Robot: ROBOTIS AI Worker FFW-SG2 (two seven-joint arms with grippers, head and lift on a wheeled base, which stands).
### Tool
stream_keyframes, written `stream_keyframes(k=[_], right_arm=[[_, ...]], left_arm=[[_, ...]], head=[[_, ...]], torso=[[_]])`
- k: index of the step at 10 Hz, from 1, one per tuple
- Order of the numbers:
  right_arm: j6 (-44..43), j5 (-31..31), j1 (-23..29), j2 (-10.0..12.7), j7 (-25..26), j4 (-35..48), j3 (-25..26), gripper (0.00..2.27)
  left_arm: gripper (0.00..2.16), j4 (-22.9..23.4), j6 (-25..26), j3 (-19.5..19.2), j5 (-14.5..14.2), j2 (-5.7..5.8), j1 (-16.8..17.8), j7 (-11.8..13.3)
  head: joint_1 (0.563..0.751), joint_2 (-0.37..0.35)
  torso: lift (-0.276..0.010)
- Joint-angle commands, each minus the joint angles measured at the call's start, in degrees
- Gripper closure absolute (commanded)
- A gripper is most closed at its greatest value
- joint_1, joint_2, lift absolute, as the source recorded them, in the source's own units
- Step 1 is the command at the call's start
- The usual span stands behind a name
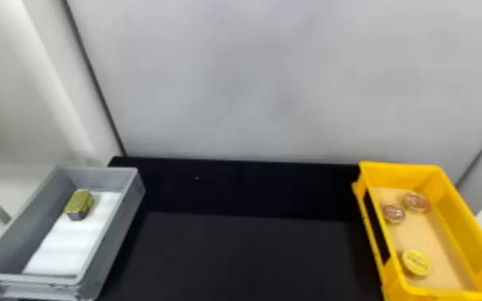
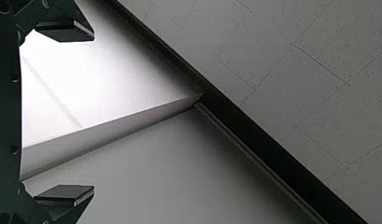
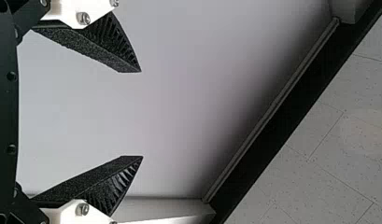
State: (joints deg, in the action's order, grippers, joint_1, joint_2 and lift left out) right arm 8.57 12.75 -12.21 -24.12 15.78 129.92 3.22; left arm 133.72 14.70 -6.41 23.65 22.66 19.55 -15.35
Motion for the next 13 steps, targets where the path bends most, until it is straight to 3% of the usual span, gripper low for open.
stream_keyframes(k=[1, 4, 5, 6, 7, 8, 9, 10, 11, 13], right_arm=[[0.8, 0.2, 0.2, 0.0, 0.2, 0.8, 0.7, 0.13], [2.3, 0.6, -0.3, -0.5, -0.8, 2.8, 2.1, 0.14], [3.6, 3.6, 0.1, -0.5, -1.3, 4.1, 2.5, 0.14], [3.7, 5.6, 0.6, -0.7, -2.8, 6.9, 6.3, 0.14], [2.0, 4.8, 0.3, -0.4, -1.6, 6.9, 7.2, 0.15], [2.4, 4.5, 2.0, -0.7, 2.0, 6.8, 6.6, 0.15], [3.1, 3.7, 4.0, -0.4, 2.8, 6.7, 5.4, 0.15], [2.9, 4.5, 4.4, 0.1, 2.0, 5.1, 1.0, 0.15], [1.5, 7.9, 3.9, 0.7, 1.0, 2.4, -3.2, 0.15], [1.5, 10.3, 3.2, -0.1, 0.0, 2.7, -3.5, 0.15]], left_arm=[[0.13, -0.3, -0.6, -0.5, 0.0, -0.41, -0.5, -0.1], [0.13, -1.4, -2.0, -0.3, 0.0, -1.38, -0.4, -0.2], [0.13, -1.6, -2.3, 0.2, 0.0, -1.03, -0.2, -0.2], [0.13, -1.8, -2.0, 0.9, 0.0, -0.94, 0.1, -0.3], [0.13, -0.1, -0.4, -1.6, 0.0, -0.41, -2.1, -0.2], [0.13, 1.7, 1.7, -2.5, 0.0, 0.55, -2.8, 0.0], [0.13, 1.7, 1.7, -1.9, 0.0, 0.38, -1.9, 0.0], [0.13, 1.5, 1.4, -1.8, 0.1, -0.41, -1.6, 0.0], [0.13, 1.0, 0.9, -1.4, 0.1, -0.33, -1.0, 0.0], [0.13, 1.0, 0.5, -1.6, 0.1, 0.03, -0.7, 0.0]], head=[[0.663, 0.054], [0.663, 0.054], [0.663, 0.054], [0.663, 0.054], [0.663, 0.054], [0.663, 0.054], [0.663, 0.054], [0.663, 0.054], [0.663, 0.054], [0.663, 0.054]], torso=[[-0.010], [-0.010], [-0.010], [-0.010], [-0.010], [-0.010], [-0.010], [-0.010], [-0.010], [-0.010]])
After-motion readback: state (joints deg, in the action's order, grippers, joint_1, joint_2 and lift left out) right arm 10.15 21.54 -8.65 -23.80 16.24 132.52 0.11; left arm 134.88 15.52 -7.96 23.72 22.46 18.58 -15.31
